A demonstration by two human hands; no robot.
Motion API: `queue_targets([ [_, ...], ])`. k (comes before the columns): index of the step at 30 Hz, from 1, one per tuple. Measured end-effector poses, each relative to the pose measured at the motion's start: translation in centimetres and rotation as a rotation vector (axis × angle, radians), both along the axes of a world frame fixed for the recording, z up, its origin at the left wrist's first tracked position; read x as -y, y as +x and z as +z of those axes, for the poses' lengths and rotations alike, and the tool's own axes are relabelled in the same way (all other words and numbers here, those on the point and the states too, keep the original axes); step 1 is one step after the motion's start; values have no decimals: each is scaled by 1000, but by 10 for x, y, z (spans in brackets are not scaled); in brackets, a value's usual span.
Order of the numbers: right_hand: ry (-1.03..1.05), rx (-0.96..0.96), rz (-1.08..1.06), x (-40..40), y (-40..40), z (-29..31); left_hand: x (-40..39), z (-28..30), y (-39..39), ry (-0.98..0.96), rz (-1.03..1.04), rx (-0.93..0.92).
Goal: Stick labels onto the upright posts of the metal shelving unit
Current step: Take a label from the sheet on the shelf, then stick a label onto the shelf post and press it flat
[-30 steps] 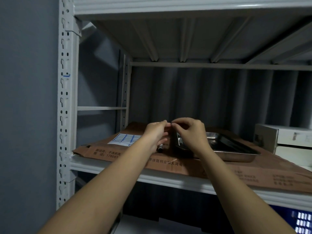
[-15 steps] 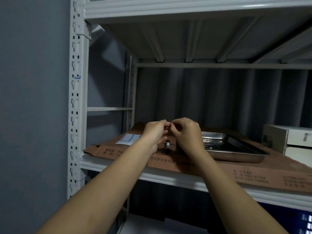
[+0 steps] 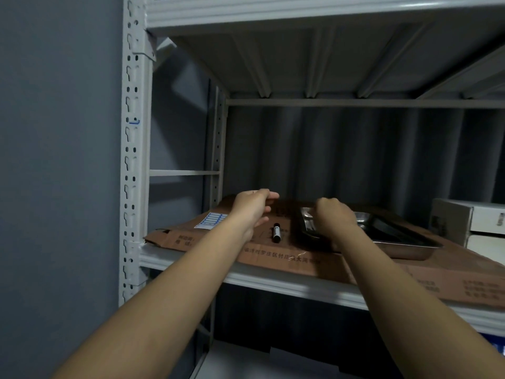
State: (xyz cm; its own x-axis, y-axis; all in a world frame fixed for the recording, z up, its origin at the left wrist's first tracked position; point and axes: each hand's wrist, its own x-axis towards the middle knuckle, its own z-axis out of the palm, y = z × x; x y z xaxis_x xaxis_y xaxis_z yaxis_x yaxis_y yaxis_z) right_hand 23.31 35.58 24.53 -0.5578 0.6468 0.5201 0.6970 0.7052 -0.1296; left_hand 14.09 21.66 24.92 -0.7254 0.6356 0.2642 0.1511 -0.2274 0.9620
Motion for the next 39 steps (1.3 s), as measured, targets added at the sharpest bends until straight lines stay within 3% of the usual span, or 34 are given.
queue_targets([
  [17,-37,104,70,2,11,7,-3,0,1,-34,-35,-9],
  [22,57,-55,218,22,-5,12,10,-2,-25,75,197,-100],
  [30,138,-276,646,98,-75,23,77,5,-89,238,428,-195],
  [34,159,-264,758,129,-122,30,121,7,-130,242,584,-284],
  [39,45,-398,802,153,-180,39,158,16,-167,183,656,-376],
])
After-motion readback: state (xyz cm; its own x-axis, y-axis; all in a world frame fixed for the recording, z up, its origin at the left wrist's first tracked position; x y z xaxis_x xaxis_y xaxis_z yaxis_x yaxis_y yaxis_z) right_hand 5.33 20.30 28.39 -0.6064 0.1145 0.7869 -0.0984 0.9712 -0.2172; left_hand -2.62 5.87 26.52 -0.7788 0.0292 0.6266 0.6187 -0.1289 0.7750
